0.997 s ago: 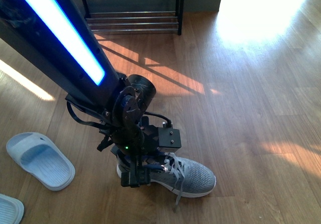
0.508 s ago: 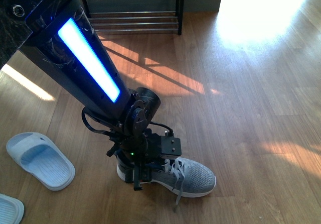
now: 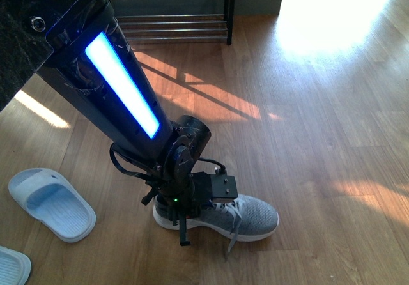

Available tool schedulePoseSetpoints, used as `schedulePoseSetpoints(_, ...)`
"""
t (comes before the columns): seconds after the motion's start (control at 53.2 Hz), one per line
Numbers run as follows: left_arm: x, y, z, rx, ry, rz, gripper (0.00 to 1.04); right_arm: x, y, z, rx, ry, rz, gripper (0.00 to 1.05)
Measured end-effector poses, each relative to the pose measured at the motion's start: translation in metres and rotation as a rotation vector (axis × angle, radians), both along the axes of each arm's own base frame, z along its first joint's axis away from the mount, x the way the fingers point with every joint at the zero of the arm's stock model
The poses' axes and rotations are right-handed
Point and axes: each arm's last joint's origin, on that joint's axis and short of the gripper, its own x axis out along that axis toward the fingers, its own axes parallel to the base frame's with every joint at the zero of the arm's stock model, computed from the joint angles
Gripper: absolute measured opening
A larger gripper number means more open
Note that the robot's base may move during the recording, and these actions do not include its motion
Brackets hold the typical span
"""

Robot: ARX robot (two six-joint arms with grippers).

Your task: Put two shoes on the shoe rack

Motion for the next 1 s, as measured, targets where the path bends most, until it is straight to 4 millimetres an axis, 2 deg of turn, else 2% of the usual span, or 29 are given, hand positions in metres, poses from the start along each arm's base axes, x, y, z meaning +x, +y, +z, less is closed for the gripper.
schedulePoseSetpoints(0.169, 0.003, -0.002, 0.003, -0.049, -0.044, 0.073, 0.03, 0.0, 0.0, 0.0, 0.0, 0.0, 0.0, 0.04)
schedulePoseSetpoints(0.301, -0.001, 0.001, 0.014, -0.105, -0.082, 0.167, 0.03, 0.0, 0.0, 0.0, 0.0, 0.0, 0.0, 0.04)
schedulePoseSetpoints(0.414, -0.004, 0.005, 0.049, -0.196, -0.182, 0.288, 0.03, 0.0, 0.0, 0.0, 0.0, 0.0, 0.0, 0.04)
schedulePoseSetpoints(0.546, -0.002, 0.013, 0.108, -0.305, -0.385, 0.428, 0.03, 0.0, 0.0, 0.0, 0.0, 0.0, 0.0, 0.04)
schedulePoseSetpoints(0.64, -0.011, 0.033, 0.161, -0.368, -0.528, 0.584, 0.03, 0.0, 0.0, 0.0, 0.0, 0.0, 0.0, 0.04)
schedulePoseSetpoints(0.715, -0.025, 0.048, 0.189, -0.391, -0.591, 0.67, 0.03, 0.0, 0.0, 0.0, 0.0, 0.0, 0.0, 0.04)
schedulePoseSetpoints(0.997, -0.084, 0.082, 0.255, -0.415, -0.715, 0.826, 0.03, 0.0, 0.0, 0.0, 0.0, 0.0, 0.0, 0.04)
